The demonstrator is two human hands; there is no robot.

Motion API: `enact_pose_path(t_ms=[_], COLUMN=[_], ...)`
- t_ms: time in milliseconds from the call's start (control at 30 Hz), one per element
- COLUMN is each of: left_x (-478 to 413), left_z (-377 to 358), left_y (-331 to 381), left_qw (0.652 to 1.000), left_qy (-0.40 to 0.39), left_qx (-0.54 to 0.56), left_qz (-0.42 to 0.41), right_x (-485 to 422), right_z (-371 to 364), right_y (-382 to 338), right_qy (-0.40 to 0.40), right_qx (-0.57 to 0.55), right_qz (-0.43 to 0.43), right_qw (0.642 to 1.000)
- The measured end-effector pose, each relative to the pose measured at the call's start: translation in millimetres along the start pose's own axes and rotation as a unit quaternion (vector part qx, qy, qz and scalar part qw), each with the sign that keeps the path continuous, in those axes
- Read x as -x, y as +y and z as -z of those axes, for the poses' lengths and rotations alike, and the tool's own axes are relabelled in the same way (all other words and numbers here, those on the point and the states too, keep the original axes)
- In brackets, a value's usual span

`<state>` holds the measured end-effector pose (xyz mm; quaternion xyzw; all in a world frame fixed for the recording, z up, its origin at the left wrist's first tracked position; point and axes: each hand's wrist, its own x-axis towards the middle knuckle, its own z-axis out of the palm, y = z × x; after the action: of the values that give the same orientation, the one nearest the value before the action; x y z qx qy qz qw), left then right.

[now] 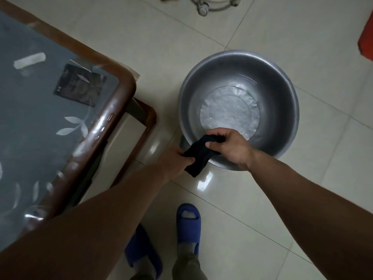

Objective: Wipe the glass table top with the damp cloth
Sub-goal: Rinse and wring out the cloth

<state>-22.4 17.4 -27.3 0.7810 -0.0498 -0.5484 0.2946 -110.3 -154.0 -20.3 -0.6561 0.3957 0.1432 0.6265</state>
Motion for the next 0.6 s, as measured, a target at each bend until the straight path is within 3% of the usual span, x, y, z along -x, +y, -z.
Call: enact_pose_path(t_ms=[100, 167, 267, 367, 467, 600], left_x=[-8.8, -12.9, -18.0, -19.1, -21.2, -22.0], left_z=[4.9, 7.2, 5.3, -0.4, -3.4, -6.8], left_y=[-1.0, -1.9, -4.0, -3.2, -4.1, -3.3], left_qw=[0.998, 0.997, 0.992, 0.988, 0.994, 0.996], left_qy=[-0.011, 0.006, 0.060, 0.066, 0.056, 0.039], left_qx=[-0.068, -0.073, -0.089, -0.106, -0.066, 0.083], left_qz=[-0.011, -0.021, -0.064, -0.087, -0.071, -0.017], right_x=[-4.4, -7.6, -11.9, 0.9, 19.6, 25.5], right_z=[-0.7, -2.5, -6.3, -14.7, -26.5, -40.2], right_y=[3.3, 5.3, 13.9, 19.6, 17.5, 24.1], right_qy=[-0.032, 0.018, 0.125, 0.194, 0.188, 0.132], right_qx=[-0.046, -0.028, 0.119, 0.269, 0.376, 0.478], right_qz=[-0.003, 0.014, 0.049, 0.144, 0.197, 0.144], right_qw=[0.998, 0.999, 0.984, 0.932, 0.886, 0.857])
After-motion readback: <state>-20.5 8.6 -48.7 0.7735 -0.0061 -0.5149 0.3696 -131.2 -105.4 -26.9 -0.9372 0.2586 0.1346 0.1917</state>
